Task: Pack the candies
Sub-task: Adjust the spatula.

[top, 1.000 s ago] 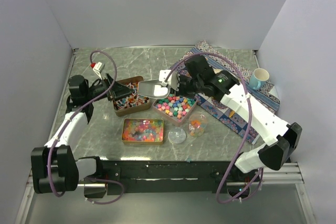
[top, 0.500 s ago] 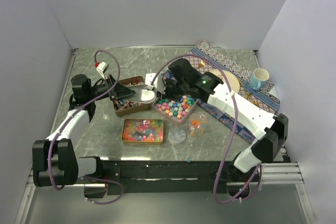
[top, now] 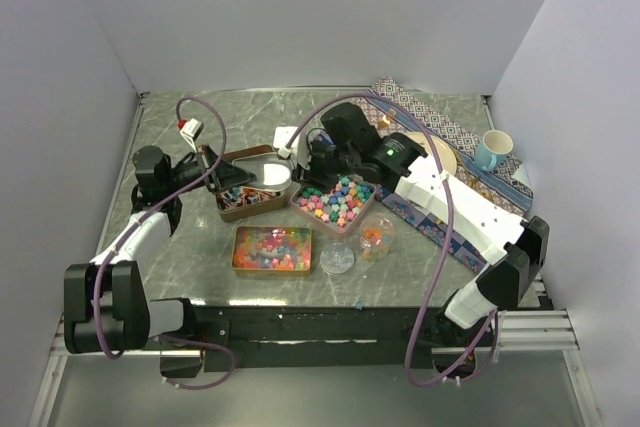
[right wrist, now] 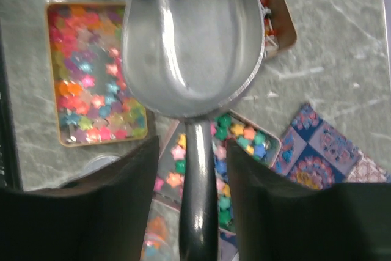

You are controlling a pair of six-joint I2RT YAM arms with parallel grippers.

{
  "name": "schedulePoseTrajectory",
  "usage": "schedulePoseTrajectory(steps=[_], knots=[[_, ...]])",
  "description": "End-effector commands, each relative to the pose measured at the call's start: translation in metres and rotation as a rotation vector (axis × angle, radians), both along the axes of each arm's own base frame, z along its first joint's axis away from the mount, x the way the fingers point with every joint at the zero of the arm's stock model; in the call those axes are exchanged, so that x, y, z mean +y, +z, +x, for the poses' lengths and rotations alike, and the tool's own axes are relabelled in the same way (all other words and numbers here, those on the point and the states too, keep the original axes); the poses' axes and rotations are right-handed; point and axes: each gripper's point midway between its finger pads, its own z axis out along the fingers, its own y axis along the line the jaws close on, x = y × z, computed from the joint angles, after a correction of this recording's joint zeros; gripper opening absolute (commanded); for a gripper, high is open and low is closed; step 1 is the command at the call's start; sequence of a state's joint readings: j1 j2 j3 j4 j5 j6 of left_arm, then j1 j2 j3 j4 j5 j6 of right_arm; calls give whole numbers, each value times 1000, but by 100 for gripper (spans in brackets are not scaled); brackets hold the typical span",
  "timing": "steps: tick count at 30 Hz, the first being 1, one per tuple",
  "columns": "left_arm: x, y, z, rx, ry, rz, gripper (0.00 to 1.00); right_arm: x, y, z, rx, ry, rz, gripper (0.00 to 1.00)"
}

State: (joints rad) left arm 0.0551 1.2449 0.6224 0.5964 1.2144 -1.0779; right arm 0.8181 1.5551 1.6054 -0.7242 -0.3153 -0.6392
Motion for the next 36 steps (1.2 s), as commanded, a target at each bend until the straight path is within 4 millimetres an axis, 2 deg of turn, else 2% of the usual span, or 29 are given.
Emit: schedulePoseTrajectory(steps=[1, 4, 9, 13, 22, 28, 30, 31, 34, 35, 36], knots=[[-4, 20, -19, -81, -109, -16, 1, 16, 24, -11, -3, 45, 139, 58], [-3, 20, -21, -72, -115, -16, 1, 13, 15, -14, -9, 50, 130, 58], [-2, 21, -19, -61, -116, -17, 1, 12, 11, -9, -28, 30, 111, 56], [0, 24, -17, -61, -124, -16, 1, 11, 6, -3, -60, 33, 68, 49], [0, 28, -14, -57, -135, -14, 1, 9, -6, 5, -137, 30, -5, 46], [1, 28, -13, -60, -136, -10, 1, 7, -14, 8, -144, 28, -43, 47], [1, 28, -13, -59, -137, -10, 1, 8, -16, 6, -135, 31, -45, 44], [1, 28, -11, -59, -134, -10, 1, 9, -16, 7, -133, 30, -43, 43], [1, 27, -11, -58, -136, -10, 1, 12, -17, 5, -120, 55, -49, 18], [2, 27, -10, -53, -134, -10, 1, 12, -17, 5, -116, 59, -51, 4], [2, 27, -8, -52, -128, -10, 1, 14, -17, 5, -113, 64, -53, 0]])
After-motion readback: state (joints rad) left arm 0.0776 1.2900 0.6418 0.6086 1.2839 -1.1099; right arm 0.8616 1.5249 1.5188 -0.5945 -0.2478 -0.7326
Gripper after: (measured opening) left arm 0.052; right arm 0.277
